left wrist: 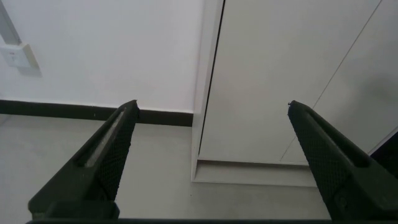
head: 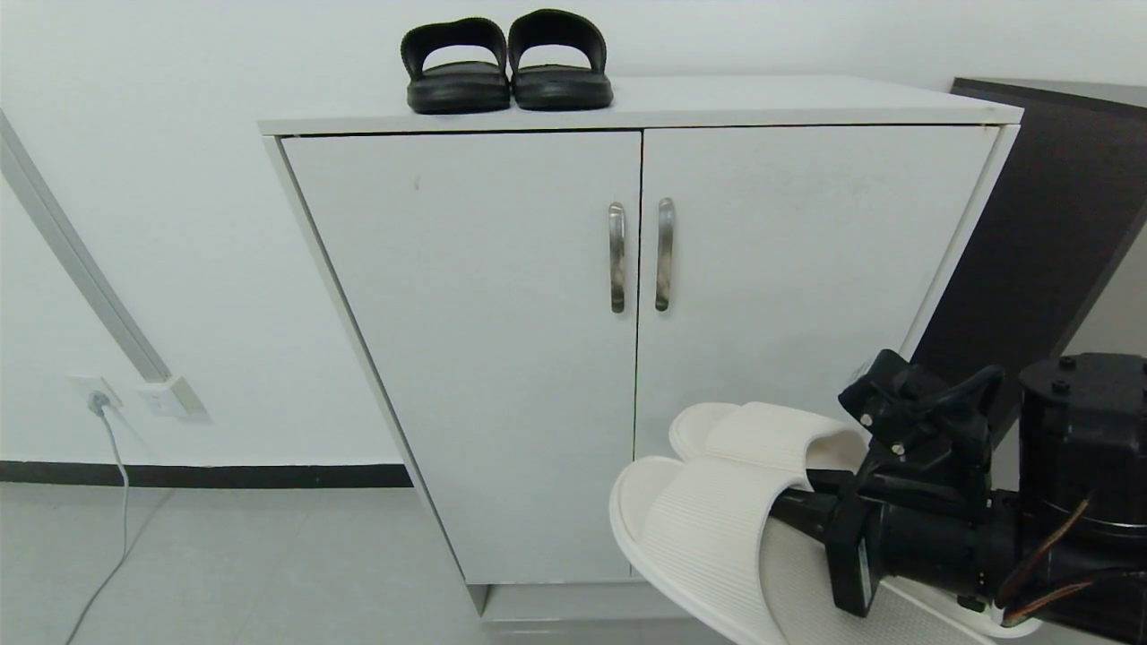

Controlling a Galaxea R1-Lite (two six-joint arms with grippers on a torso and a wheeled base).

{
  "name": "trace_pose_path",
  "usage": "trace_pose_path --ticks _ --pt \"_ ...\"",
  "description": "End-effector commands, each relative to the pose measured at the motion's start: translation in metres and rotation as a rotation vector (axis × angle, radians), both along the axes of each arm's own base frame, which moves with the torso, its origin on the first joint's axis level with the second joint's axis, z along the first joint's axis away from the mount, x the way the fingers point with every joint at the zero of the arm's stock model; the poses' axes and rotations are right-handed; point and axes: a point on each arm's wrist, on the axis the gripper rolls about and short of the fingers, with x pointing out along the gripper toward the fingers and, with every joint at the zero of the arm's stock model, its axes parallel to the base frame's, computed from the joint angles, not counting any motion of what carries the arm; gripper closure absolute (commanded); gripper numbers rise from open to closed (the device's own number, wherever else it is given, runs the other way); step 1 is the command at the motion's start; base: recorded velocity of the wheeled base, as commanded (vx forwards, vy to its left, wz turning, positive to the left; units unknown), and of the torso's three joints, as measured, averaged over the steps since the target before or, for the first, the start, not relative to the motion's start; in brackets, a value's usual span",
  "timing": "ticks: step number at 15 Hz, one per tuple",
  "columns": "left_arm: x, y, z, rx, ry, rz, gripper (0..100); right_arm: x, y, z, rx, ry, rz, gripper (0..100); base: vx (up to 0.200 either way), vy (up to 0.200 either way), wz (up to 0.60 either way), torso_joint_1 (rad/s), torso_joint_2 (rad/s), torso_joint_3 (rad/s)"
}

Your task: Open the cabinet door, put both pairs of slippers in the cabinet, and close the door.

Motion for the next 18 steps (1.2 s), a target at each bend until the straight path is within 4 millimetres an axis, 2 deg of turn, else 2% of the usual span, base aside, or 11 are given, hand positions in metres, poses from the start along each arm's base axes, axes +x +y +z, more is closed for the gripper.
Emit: trace_pose_path --ticks 1,8,9,10,11,12,16,18 --pt "0.0 0.0 0.0 0.001 0.0 0.0 0 0.0 -0.001 -0.003 -0.007 0.006 0.0 100 0.0 0.0 0.0 0.0 0.0 0.0" --pt "0.005 0.0 0.004 0.021 0.062 -0.004 0 0.0 0.0 -0.009 -0.024 0.024 0.003 100 0.0 0.0 0.0 0.0 0.0 0.0" --pt "0.003 0.0 0.015 0.017 0.025 0.001 0 0.0 0.001 -0.008 -0.021 0.023 0.003 100 0.0 0.0 0.0 0.0 0.0 0.0" --pt "-0.002 0.0 0.043 0.006 -0.038 0.0 0 0.001 0.0 -0.009 -0.018 0.022 0.001 100 0.0 0.0 0.0 0.0 0.0 0.0" --pt "0.004 0.0 0.056 0.003 0.02 -0.014 0 0.001 0.001 -0.01 -0.018 0.021 0.001 100 0.0 0.0 0.0 0.0 0.0 0.0" --pt "0.016 -0.001 0.059 0.005 0.095 -0.085 0 0.002 0.002 -0.01 -0.016 0.016 0.003 100 0.0 0.0 0.0 0.0 0.0 0.0" --pt "0.06 -0.009 0.077 -0.003 0.177 -0.359 0 0.002 0.002 -0.012 -0.018 0.019 0.003 100 0.0 0.0 0.0 0.0 0.0 0.0" --pt "0.093 -0.018 0.093 -0.02 0.219 -0.546 0 0.001 0.002 -0.012 -0.018 0.019 0.006 100 0.0 0.0 0.0 0.0 0.0 0.0"
